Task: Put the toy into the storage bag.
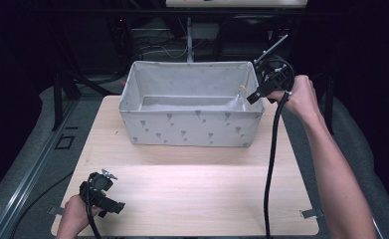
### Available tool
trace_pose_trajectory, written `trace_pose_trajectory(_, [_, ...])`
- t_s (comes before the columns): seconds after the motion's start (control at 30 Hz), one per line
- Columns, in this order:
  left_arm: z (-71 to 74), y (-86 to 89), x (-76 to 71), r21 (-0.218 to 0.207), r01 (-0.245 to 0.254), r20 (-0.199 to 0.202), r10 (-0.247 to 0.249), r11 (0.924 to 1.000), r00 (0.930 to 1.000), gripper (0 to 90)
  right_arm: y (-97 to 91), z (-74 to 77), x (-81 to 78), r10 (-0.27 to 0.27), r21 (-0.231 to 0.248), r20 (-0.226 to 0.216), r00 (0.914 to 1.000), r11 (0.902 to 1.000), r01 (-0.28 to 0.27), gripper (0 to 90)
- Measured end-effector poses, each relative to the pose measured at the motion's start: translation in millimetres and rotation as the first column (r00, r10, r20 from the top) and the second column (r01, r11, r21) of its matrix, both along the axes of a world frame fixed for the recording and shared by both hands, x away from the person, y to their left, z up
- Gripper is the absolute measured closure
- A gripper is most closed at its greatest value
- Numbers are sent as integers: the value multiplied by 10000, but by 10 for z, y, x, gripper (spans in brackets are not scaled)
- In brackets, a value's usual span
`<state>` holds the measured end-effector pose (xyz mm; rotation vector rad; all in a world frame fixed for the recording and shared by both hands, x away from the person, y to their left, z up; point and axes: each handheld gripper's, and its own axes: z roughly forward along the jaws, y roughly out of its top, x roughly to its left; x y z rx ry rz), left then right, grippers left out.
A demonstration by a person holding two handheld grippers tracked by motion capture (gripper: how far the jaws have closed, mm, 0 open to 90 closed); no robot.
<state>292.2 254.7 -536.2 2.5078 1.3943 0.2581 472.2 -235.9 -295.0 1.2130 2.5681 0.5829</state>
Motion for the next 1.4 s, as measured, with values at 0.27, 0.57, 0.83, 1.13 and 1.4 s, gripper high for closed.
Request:
trace_pose_trajectory(0.27, [3,7,-1,-1,38,-9,-38,10000,10000,2,106,23,-363,583,-2,497,9971,9983,-584,66])
trace_pose_trajectory(0.57, [1,4,1,-37,52,12,-52,10000,10000,2,194,-137,-732,1126,-162,763,9907,9936,-1117,47])
trace_pose_trajectory(0.83, [4,1,-5,-42,81,53,-81,10000,10000,2,191,-453,-1026,1339,179,673,9887,9906,-1354,38])
trace_pose_trajectory(1.13, [3,0,-10,-21,96,127,-96,10000,9999,2,91,-892,-1319,1214,561,310,9921,9908,-1230,32])
trace_pose_trajectory(1.4, [-8,-18,-9,-10,240,222,-240,9997,9995,2,36,-1428,-1579,870,1037,-205,9960,9910,-845,28])
